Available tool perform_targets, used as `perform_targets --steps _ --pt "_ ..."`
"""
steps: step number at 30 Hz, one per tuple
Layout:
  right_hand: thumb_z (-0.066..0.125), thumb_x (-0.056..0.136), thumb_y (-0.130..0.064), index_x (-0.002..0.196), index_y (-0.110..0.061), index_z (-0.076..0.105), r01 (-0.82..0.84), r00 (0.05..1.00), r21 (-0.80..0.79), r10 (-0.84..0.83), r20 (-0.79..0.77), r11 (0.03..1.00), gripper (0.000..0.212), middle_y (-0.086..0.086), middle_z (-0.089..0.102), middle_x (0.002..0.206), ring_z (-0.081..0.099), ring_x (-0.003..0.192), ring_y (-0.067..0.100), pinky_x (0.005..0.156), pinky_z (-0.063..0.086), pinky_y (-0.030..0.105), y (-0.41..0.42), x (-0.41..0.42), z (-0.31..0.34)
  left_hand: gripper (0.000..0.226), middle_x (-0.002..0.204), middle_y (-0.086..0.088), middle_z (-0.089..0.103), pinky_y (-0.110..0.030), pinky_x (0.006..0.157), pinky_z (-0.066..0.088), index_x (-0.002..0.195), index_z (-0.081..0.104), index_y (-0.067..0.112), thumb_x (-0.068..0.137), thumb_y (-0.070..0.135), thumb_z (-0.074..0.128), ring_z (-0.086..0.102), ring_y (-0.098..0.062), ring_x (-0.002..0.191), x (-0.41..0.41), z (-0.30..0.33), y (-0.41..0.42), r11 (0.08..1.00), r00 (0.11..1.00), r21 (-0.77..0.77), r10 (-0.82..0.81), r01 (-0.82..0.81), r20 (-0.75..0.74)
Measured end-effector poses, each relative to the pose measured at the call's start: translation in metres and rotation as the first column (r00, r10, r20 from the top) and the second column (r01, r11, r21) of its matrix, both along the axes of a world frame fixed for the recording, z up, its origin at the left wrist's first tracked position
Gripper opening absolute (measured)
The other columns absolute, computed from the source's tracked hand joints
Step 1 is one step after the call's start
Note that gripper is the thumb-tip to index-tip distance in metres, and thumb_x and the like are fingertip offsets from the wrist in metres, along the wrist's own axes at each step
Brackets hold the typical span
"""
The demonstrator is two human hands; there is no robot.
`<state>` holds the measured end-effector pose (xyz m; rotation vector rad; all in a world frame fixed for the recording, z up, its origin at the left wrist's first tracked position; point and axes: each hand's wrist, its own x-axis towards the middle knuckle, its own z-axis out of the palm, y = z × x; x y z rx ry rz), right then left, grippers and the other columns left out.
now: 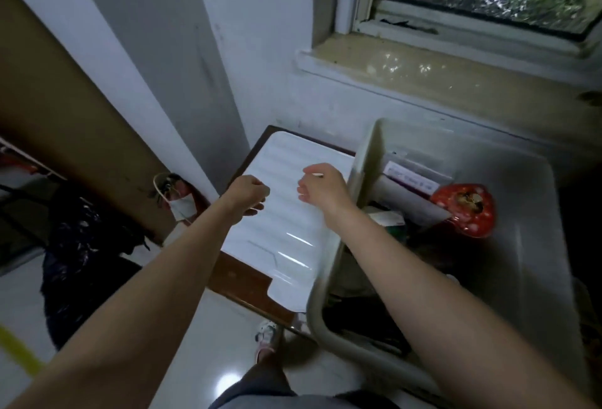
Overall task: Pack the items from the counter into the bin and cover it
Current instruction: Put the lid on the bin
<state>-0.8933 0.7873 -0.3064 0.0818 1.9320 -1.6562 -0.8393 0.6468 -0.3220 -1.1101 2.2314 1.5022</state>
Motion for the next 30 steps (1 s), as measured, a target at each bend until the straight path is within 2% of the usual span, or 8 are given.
perform_targets --steps 4,6,9,12,16,20,24,30 --pt "0.046 0.084 -0.001 0.061 -0.014 0.04 -0.214 0.974 0.216 0.192 0.122 0.953 0.028 0.004 0.037 0.06 0.038 0.053 0.019 0.056 0.036 0.026 -0.062 0.007 -0.052 0.011 0.1 -0.016 0.052 -0.031 0.078 0.043 0.101 0.051 0.002 0.093 0.01 0.052 0.051 -0.024 0.09 0.011 -0.056 -0.066 1.0 0.983 0.004 0.005 -0.006 0.184" --pt "0.046 0.084 -0.005 0.058 -0.018 0.032 -0.247 0.966 0.324 0.204 0.16 0.913 0.032 0.003 0.03 0.058 0.031 0.05 0.018 0.05 0.03 0.021 -0.082 0.008 -0.085 0.013 0.099 -0.017 0.052 -0.032 0.078 0.044 0.101 0.051 0.001 0.091 0.009 0.054 0.05 -0.025 0.089 0.013 -0.085 -0.095 1.0 0.971 -0.02 -0.016 0.021 0.241" --pt "0.048 0.085 -0.008 0.087 -0.013 0.053 -0.207 0.973 0.383 0.148 0.179 0.9 0.008 0.006 0.045 0.082 0.04 0.063 0.018 0.052 0.03 0.021 -0.102 0.006 -0.128 0.03 0.1 -0.014 0.05 -0.034 0.074 0.046 0.114 0.051 -0.002 0.088 0.013 0.057 0.05 -0.025 0.088 0.01 -0.127 -0.132 0.992 0.946 -0.059 -0.088 0.112 0.311" --pt "0.048 0.088 -0.008 0.123 -0.01 0.052 -0.139 0.985 0.398 0.086 0.147 0.907 0.036 0.009 0.053 0.113 0.05 0.093 0.022 0.073 0.035 0.019 -0.116 -0.003 -0.162 0.039 0.105 -0.013 0.051 -0.027 0.066 0.044 0.12 0.049 -0.002 0.084 0.011 0.058 0.05 -0.025 0.09 -0.005 -0.164 -0.154 0.982 0.941 -0.093 -0.126 0.162 0.313" --pt "0.05 0.087 -0.008 0.127 -0.009 0.051 -0.134 0.988 0.426 0.085 0.132 0.895 0.039 0.013 0.056 0.117 0.055 0.098 0.025 0.078 0.039 0.024 -0.132 -0.012 -0.191 0.04 0.112 -0.018 0.055 -0.032 0.079 0.047 0.118 0.052 -0.006 0.082 0.008 0.058 0.055 -0.029 0.102 -0.022 -0.195 -0.165 0.973 0.938 -0.15 -0.117 0.174 0.328" --pt "0.051 0.085 -0.01 0.126 -0.007 0.05 -0.11 0.981 0.429 0.028 0.194 0.896 0.041 0.012 0.051 0.096 0.048 0.076 0.021 0.06 0.037 0.024 -0.138 -0.013 -0.212 0.036 0.114 -0.022 0.058 -0.043 0.094 0.05 0.117 0.053 -0.005 0.084 0.01 0.057 0.057 -0.035 0.107 -0.03 -0.209 -0.168 0.956 0.936 -0.213 -0.125 0.203 0.329" --pt "0.05 0.087 -0.01 0.125 -0.01 0.051 -0.082 0.977 0.45 -0.018 0.213 0.889 0.038 0.007 0.047 0.103 0.048 0.089 0.022 0.081 0.047 0.035 -0.138 -0.011 -0.225 0.043 0.119 -0.022 0.051 -0.046 0.095 0.05 0.123 0.045 -0.002 0.085 0.012 0.057 0.054 -0.037 0.109 -0.035 -0.218 -0.174 0.963 0.945 -0.227 -0.066 0.144 0.319" --pt "0.05 0.086 -0.011 0.123 -0.012 0.052 -0.093 0.968 0.423 -0.017 0.25 0.901 0.036 0.006 0.048 0.104 0.049 0.091 0.021 0.086 0.048 0.036 -0.143 -0.012 -0.23 0.024 0.098 -0.022 0.06 -0.041 0.086 0.053 0.102 0.061 -0.01 0.083 -0.001 0.05 0.059 -0.037 0.099 -0.042 -0.221 -0.182 0.983 0.965 -0.177 -0.005 0.053 0.264"
